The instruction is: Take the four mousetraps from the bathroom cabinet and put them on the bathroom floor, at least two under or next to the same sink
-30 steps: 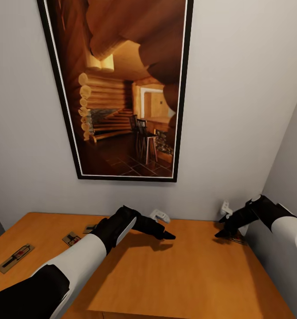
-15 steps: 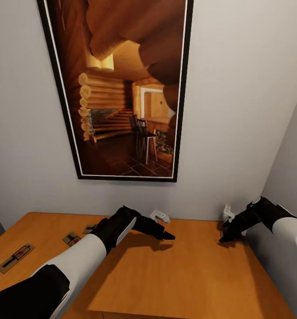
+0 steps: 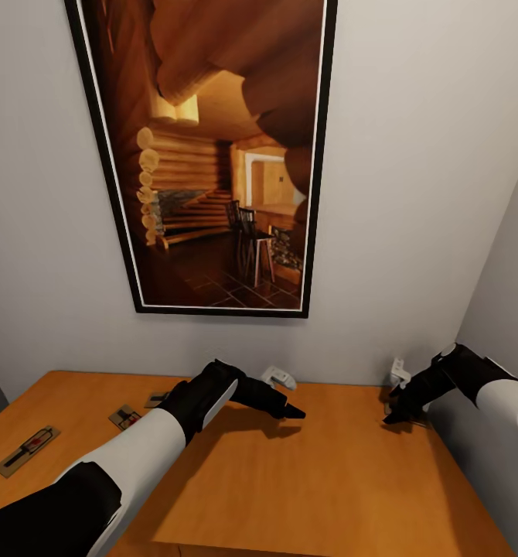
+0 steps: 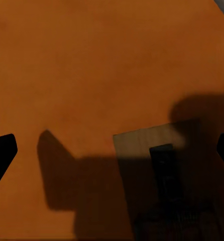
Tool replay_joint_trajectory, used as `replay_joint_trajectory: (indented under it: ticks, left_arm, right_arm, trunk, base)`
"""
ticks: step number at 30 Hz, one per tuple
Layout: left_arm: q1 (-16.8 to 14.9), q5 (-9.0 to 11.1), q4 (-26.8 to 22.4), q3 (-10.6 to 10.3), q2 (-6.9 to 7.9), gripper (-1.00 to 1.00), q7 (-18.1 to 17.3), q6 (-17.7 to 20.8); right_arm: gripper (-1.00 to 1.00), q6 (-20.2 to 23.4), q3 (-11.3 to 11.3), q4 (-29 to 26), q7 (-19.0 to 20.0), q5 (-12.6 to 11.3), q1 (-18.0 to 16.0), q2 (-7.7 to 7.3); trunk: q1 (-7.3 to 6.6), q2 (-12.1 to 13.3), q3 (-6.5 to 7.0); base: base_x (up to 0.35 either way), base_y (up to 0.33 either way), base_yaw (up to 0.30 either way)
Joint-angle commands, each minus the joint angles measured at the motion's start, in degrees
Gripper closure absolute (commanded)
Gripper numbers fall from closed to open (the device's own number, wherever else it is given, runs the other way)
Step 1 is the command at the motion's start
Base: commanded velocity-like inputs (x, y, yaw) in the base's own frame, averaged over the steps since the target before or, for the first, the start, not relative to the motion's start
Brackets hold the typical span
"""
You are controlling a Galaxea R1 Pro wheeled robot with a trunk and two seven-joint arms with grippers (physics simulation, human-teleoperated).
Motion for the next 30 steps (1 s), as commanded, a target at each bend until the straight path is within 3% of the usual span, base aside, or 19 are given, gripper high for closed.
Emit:
replay_joint_trajectory:
  ticks: [1,17,30]
  left_arm:
    - [-0.1,0.5,0.0,-0.1,0.00,-1.00,0.1,0.5]
    - [-0.1,0.5,0.0,-0.1,0.00,-1.00,0.4,0.4]
    - [-0.1,0.6,0.0,-0.1,0.00,-1.00,1.7,0.4]
  right_arm:
    - [-1.00,0.6,0.2,-0.1,0.3,-0.1,0.0,-0.05]
    - [-1.00,0.6,0.2,-0.1,0.2,1.9,0.0,-0.67]
    - [-1.00,0.6,0.2,-0.1,0.0,2.0,0.0,-1.39]
  trunk:
    - [0.01,-0.1,-0.08]
    - [0.01,-0.1,-0.08]
    - [0.01,-0.1,-0.08]
  base:
    - [0.000,0.000,0.000]
    - [0.000,0.000,0.000]
    - [0.000,0.000,0.000]
